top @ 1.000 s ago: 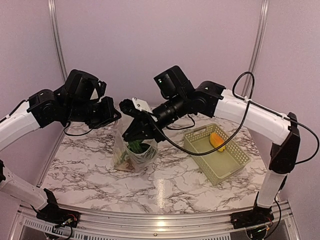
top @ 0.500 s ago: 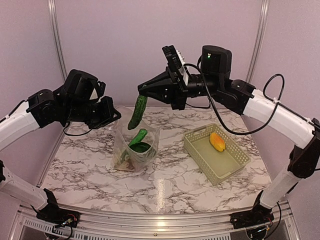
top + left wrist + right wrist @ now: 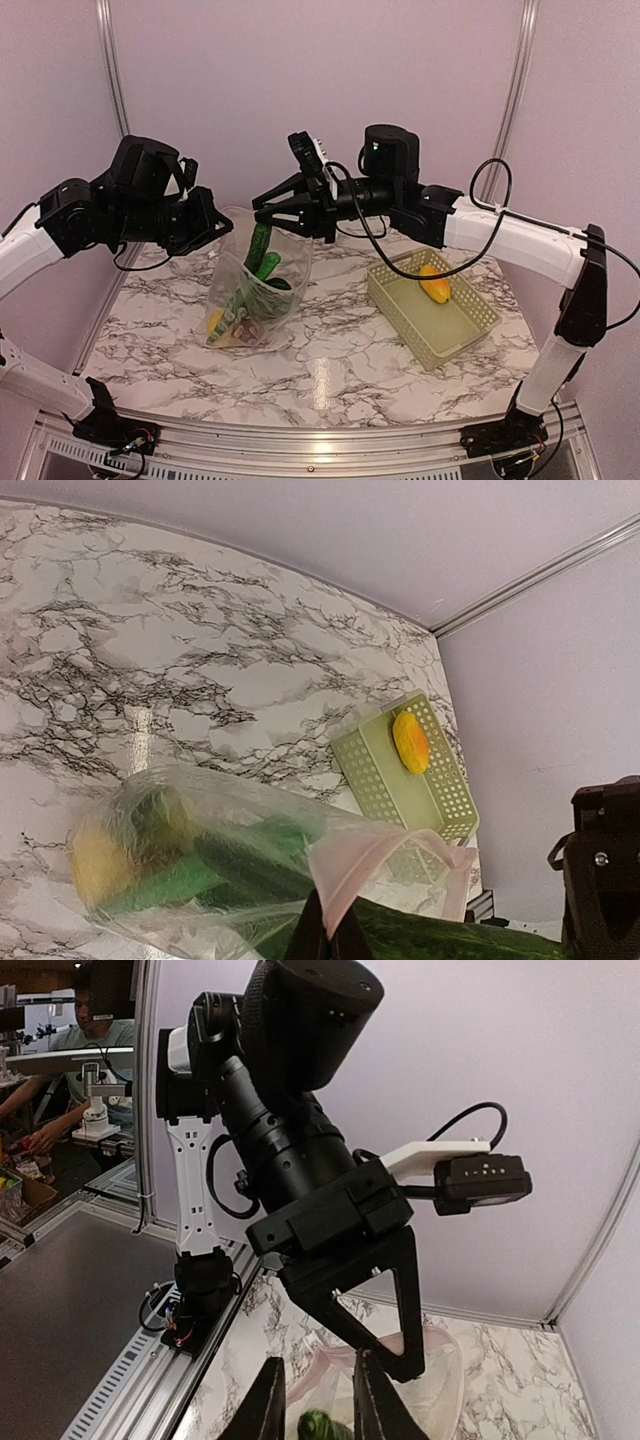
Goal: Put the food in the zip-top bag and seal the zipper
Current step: Adjust the fake vegetable in the zipper food storage bag, then pick up the fake fruit from the bin.
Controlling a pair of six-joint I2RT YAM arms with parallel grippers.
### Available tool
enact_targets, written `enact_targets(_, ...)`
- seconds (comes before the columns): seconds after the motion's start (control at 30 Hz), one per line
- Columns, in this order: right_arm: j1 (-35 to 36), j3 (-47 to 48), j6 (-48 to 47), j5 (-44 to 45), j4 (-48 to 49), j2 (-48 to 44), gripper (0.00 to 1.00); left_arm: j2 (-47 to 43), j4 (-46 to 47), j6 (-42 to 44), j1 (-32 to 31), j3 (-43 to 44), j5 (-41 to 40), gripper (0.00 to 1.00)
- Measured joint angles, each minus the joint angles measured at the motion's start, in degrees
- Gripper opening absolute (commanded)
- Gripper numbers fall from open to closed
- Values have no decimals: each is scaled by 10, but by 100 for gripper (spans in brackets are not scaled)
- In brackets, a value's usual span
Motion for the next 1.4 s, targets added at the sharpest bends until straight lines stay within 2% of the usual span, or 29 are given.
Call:
enact_targets(0.1, 1, -10, -14, 12, -14, 11, 45, 0, 0, 0, 0, 0, 0, 0)
enact_targets(0.17, 1, -14, -23, 27, -31, 16, 50, 0, 1, 0, 0, -1, -1, 0)
enact_targets(0.43, -4, 21, -69, 55, -126, 2, 52, -3, 2, 0, 0, -17, -2, 0)
enact_targets(0.7, -21, 45, -137, 96, -249, -87, 52, -3, 2, 3, 0, -18, -1, 0)
enact_targets(0.87, -87, 18, -144, 119, -282, -132, 51, -2, 2, 8, 0, -19, -1, 0)
enact_targets(1.2, -279, -57, -90, 178, -330, -137, 51, 17, 4, 23, 0, -19, 24, 0)
enact_targets(1.4, -336, -61, -107, 236, -377, -137, 45, 15, 5, 23, 0, -28, 30, 0)
